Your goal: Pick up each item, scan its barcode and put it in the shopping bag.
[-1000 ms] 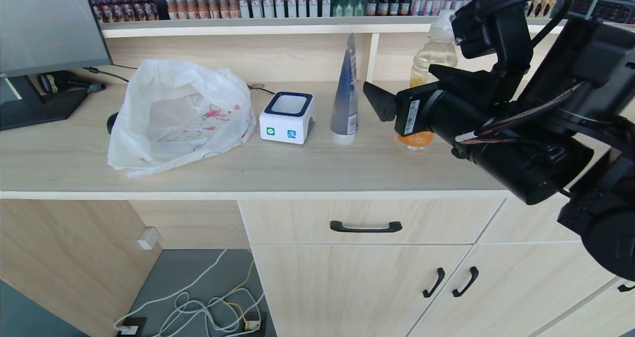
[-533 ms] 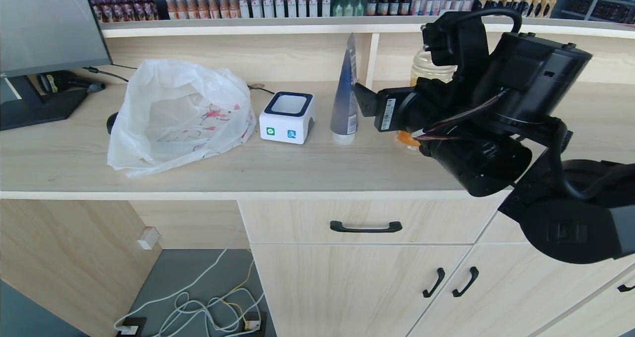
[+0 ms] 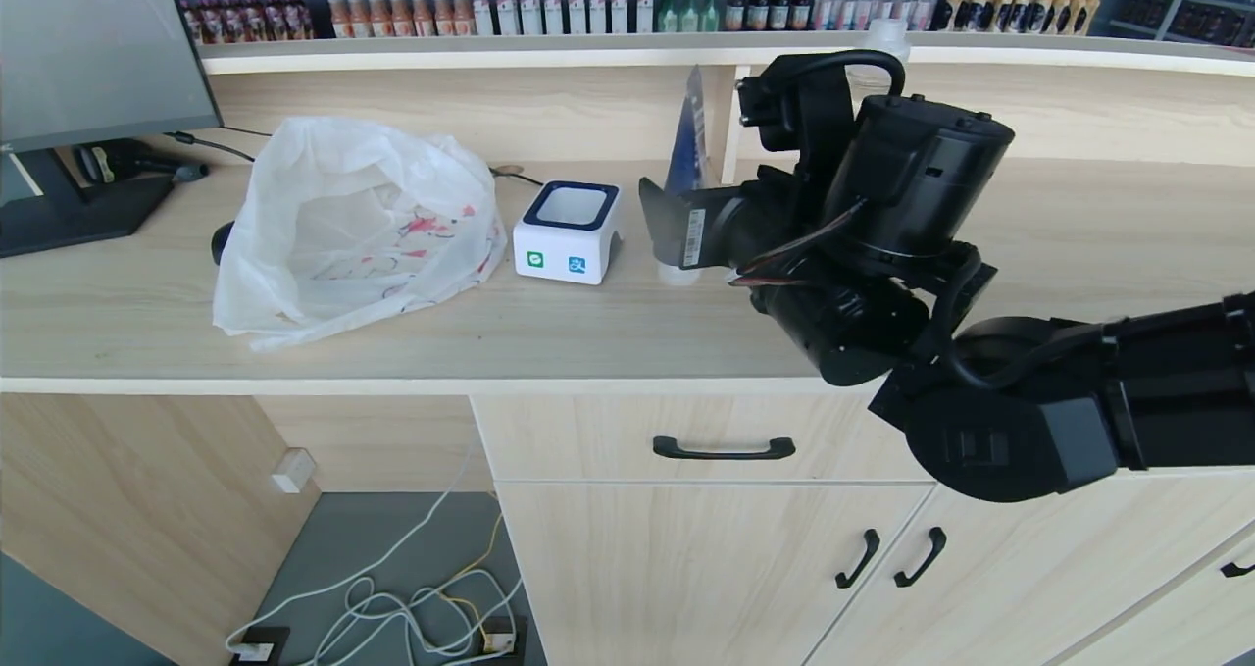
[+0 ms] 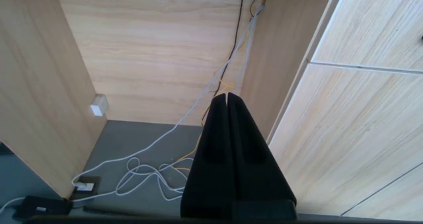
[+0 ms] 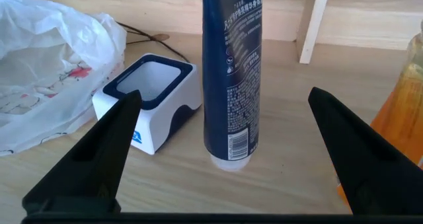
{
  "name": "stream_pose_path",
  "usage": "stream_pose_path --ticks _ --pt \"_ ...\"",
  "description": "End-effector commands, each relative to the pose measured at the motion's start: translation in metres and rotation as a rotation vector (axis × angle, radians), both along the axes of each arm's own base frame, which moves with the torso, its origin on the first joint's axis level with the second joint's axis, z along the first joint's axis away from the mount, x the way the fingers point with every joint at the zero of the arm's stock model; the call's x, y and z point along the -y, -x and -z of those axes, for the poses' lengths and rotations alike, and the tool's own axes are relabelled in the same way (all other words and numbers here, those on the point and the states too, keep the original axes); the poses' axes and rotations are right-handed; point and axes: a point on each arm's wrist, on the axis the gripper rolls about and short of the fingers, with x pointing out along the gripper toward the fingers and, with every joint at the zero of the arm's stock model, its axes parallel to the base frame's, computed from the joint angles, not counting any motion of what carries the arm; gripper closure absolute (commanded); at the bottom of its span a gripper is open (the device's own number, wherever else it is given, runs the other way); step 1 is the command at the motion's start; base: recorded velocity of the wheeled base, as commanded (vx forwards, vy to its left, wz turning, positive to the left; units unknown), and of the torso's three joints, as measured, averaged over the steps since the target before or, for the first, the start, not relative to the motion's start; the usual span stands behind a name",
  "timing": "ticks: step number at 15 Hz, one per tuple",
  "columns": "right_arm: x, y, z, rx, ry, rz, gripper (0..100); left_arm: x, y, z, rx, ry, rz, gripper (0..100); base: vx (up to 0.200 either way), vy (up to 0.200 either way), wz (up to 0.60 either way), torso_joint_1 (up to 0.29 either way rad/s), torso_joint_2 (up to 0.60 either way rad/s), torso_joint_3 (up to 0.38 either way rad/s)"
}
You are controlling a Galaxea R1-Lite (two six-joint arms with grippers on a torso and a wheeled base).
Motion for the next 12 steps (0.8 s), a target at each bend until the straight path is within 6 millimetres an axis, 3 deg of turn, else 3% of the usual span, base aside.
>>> stream_pose_path --ticks 1,5,12 --pt "-0.005 -0.004 0.006 -0.009 0.008 -0.001 0 0.000 0.000 0.000 0.000 0.000 0.000 100 0.000 0.000 0.00 0.000 0.00 0.000" --pt "-0.014 -0.024 0.020 0.020 -0.020 0.018 0 0.000 0.000 0.000 0.000 0.000 0.000 100 0.000 0.000 0.00 0.000 0.00 0.000" --pt "-0.017 -0.060 0.021 0.065 -0.057 0.081 0 0.000 0.000 0.000 0.000 0.000 0.000 100 0.000 0.000 0.00 0.000 0.00 0.000"
